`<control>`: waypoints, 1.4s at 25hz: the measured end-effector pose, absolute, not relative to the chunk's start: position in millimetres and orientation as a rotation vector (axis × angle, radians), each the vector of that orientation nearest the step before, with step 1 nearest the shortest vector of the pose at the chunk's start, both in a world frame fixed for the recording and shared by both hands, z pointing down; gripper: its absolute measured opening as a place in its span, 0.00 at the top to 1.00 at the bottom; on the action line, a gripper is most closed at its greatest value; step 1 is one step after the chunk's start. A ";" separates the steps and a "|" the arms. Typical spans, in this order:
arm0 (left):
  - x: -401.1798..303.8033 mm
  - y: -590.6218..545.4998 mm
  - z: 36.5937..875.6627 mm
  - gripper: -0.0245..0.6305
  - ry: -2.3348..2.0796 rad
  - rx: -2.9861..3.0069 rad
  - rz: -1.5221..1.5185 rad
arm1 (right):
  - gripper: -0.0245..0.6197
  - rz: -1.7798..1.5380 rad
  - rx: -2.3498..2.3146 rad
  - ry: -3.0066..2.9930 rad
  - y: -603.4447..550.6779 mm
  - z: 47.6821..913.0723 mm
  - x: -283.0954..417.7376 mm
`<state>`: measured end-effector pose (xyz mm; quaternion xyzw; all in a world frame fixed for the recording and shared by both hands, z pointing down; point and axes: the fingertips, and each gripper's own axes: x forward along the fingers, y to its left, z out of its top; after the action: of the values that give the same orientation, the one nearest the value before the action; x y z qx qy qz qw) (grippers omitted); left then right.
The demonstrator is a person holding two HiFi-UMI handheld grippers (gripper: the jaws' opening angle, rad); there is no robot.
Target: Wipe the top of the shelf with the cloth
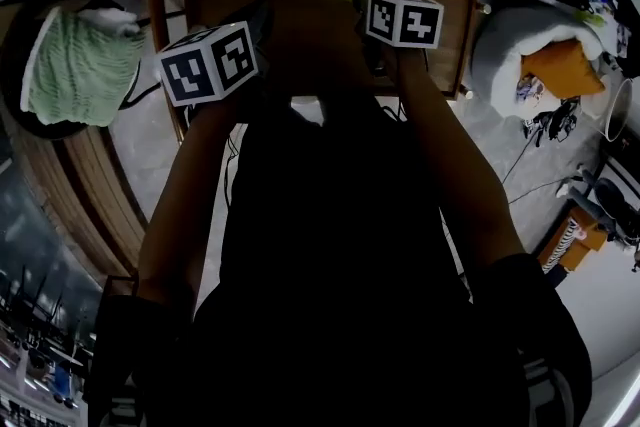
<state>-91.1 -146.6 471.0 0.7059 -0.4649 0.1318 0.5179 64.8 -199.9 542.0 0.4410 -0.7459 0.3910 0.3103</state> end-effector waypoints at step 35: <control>-195.4 -86.4 475.5 0.95 -1.177 1.610 0.377 | 0.89 0.861 0.605 -2.074 -131.0 622.8 -168.2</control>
<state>-195.4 -86.4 475.5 0.6738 -0.4927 0.1576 0.5276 -168.2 -131.0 622.8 0.2387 -0.8187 0.3397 0.3967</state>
